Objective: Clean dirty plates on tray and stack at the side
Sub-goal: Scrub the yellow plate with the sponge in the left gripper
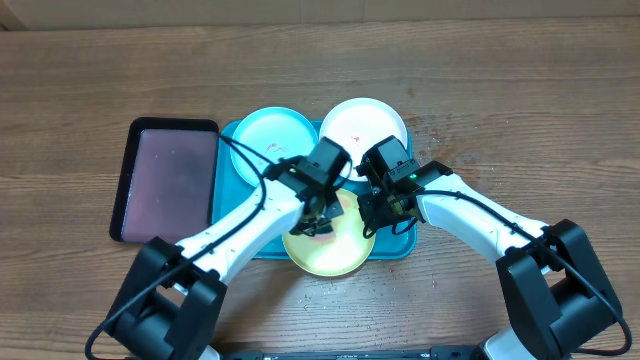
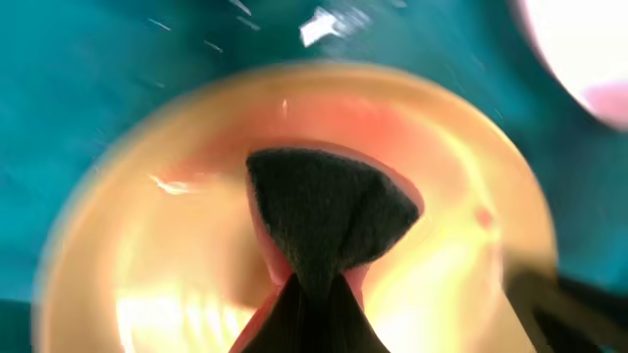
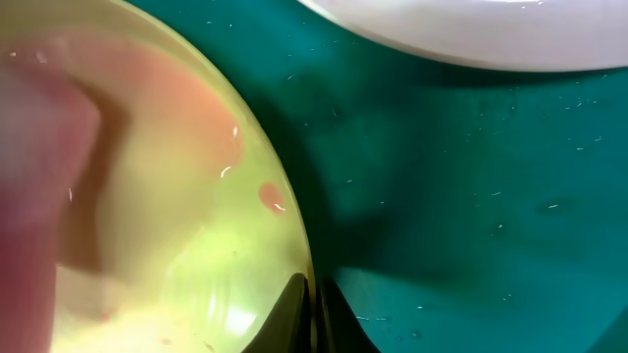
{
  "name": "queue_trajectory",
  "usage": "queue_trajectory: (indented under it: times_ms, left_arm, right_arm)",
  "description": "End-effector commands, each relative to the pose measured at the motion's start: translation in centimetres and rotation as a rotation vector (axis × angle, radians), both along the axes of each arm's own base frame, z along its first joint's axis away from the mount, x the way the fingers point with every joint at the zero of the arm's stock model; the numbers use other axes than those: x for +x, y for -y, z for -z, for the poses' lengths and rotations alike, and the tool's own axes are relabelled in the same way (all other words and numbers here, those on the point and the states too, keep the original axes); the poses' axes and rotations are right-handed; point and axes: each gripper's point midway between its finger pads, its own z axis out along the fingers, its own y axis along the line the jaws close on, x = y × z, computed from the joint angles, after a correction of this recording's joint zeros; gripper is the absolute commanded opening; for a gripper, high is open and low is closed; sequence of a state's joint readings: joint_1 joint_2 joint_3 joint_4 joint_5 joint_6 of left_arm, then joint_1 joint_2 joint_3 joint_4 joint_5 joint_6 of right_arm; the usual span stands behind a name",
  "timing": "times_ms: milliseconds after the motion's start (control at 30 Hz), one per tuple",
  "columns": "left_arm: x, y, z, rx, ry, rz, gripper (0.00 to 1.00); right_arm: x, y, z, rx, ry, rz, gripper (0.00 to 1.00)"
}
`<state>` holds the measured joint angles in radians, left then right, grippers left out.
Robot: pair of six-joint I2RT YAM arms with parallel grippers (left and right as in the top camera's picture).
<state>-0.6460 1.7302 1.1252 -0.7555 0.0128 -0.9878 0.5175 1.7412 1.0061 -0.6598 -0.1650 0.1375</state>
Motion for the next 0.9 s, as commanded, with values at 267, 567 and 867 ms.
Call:
queue_trajectory:
  times_ms: [267,567,867]
  left_arm:
    - [-1.7,2.9,-0.3,0.000,0.010,0.058,0.04]
    - [-0.4,2.1,1.8,0.044,0.057,-0.038,0.04]
    - [-0.5,1.9,2.6,0.051,0.030,-0.055,0.04]
  right_arm:
    - [1.1,0.1,-0.6,-0.018,0.035,0.008,0.04]
    - [1.1,0.1,-0.6,-0.019,0.035,0.008,0.04]
    - [1.1,0.2,-0.6,-0.019,0.034,0.008,0.04]
